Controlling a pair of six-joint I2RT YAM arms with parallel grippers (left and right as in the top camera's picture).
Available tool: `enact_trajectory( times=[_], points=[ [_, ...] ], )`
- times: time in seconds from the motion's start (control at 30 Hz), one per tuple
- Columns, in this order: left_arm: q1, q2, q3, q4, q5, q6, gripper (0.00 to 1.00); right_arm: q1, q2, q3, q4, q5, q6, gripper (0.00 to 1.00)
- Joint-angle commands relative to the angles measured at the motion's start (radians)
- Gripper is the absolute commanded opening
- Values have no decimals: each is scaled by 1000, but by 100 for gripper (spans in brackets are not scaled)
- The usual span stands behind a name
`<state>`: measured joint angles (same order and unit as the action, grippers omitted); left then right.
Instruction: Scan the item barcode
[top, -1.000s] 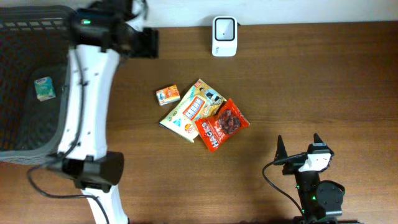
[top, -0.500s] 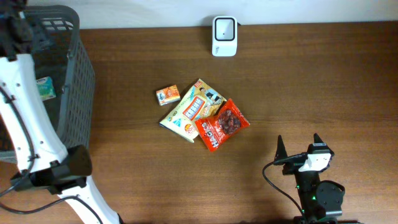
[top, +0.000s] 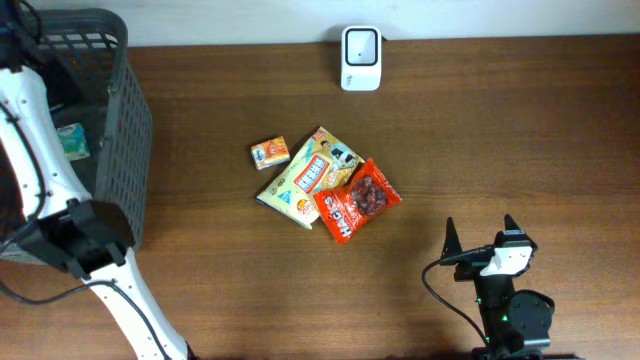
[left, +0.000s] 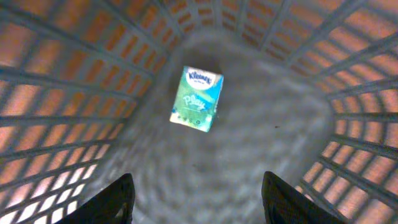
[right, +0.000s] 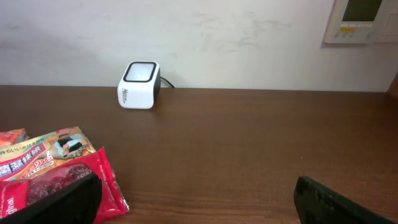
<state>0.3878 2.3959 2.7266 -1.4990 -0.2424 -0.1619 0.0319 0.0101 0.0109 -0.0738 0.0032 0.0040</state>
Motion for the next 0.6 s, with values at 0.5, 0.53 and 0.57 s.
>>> enact_trajectory(
  times=[0.5, 0.53, 0.57],
  points=[
    [14, 174, 21, 57, 7, -8, 50, 6, -5, -5, -7, 9, 10, 98],
    [14, 167, 29, 50, 7, -8, 50, 6, -5, -5, -7, 9, 10, 98],
    [14, 160, 33, 47, 7, -8, 49, 6, -5, -5, -7, 9, 10, 98]
  ],
)
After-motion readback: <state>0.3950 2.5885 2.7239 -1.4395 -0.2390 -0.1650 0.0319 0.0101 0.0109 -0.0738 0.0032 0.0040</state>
